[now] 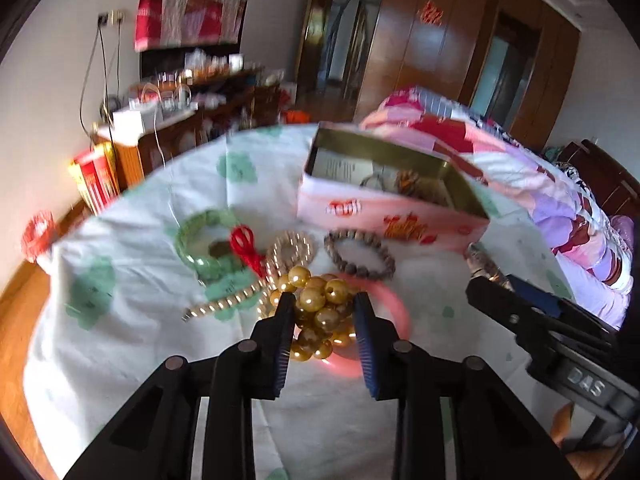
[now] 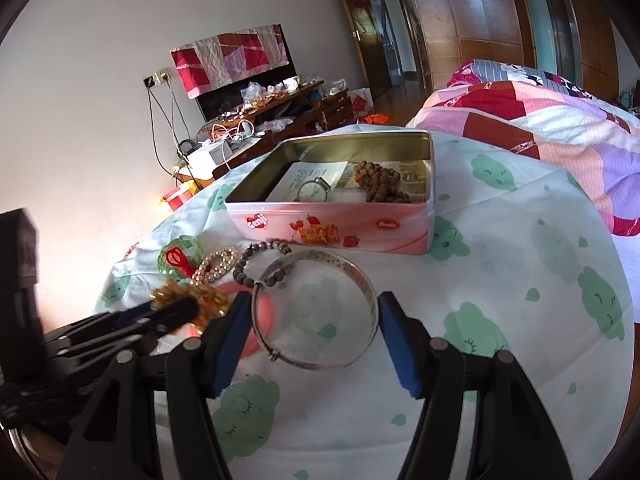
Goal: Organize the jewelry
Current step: 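Grasp and lift the silver bangle with the right gripper while the left grasps the gold bead strand, then carry the gold beads in the left gripper over the tin while the right carries the silver bangle there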
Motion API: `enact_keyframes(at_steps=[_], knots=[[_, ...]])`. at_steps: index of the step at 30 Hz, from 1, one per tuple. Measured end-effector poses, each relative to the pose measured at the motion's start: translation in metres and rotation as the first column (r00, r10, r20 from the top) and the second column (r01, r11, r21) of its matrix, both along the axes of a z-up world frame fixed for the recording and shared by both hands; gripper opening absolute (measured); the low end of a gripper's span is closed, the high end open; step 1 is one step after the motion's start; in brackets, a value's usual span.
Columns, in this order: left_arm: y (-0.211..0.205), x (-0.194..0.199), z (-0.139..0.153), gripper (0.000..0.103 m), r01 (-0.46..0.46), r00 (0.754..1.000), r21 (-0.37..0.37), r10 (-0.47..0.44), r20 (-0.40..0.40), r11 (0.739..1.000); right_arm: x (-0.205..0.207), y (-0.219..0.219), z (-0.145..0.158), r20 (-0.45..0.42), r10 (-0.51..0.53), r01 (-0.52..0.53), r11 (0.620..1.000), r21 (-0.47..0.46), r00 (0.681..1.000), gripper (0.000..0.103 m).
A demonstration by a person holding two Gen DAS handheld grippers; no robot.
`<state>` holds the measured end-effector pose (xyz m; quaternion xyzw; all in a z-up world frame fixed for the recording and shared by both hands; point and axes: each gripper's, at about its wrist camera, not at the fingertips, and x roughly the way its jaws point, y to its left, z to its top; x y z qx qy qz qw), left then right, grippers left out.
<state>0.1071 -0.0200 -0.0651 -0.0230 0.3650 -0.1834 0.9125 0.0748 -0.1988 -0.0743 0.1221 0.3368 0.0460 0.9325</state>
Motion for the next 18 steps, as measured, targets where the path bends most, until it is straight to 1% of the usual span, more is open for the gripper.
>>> enact_keyframes(at_steps=[3,4,7,9,12,14,18], knots=[[0.011,-0.011,0.012,0.029,0.013,0.999,-0.069,-0.010,0.051,0.998,0.000,-0.003,0.000,0.001,-0.008,0.008,1.000,0.013,1.000,0.066],[0.015,-0.014,0.016,0.020,0.015,0.998,-0.086,-0.009,0.068,0.996,0.000,-0.004,0.000,0.001,-0.012,0.012,1.000,0.017,1.000,0.066],[0.022,-0.018,0.023,0.020,0.015,0.996,-0.114,-0.004,0.093,0.993,-0.002,-0.007,0.001,0.013,-0.026,0.025,0.999,0.028,1.000,0.066],[0.024,-0.020,0.025,0.020,0.011,0.995,-0.114,0.000,0.096,0.993,-0.004,-0.008,0.003,0.022,-0.030,0.030,0.999,0.031,0.999,0.066],[0.023,-0.021,0.020,0.020,0.001,0.995,-0.084,0.007,0.097,0.996,-0.005,-0.007,0.004,0.030,-0.039,0.038,0.999,0.022,0.999,0.066],[0.025,-0.022,0.018,0.020,0.002,0.996,-0.086,0.005,0.089,0.996,-0.006,-0.006,0.005,0.032,-0.040,0.040,0.999,0.013,0.999,0.066],[0.028,-0.024,0.018,0.020,0.002,0.995,-0.085,0.006,0.099,0.996,-0.009,-0.005,0.010,0.058,-0.049,0.049,0.999,-0.004,0.997,0.066]])
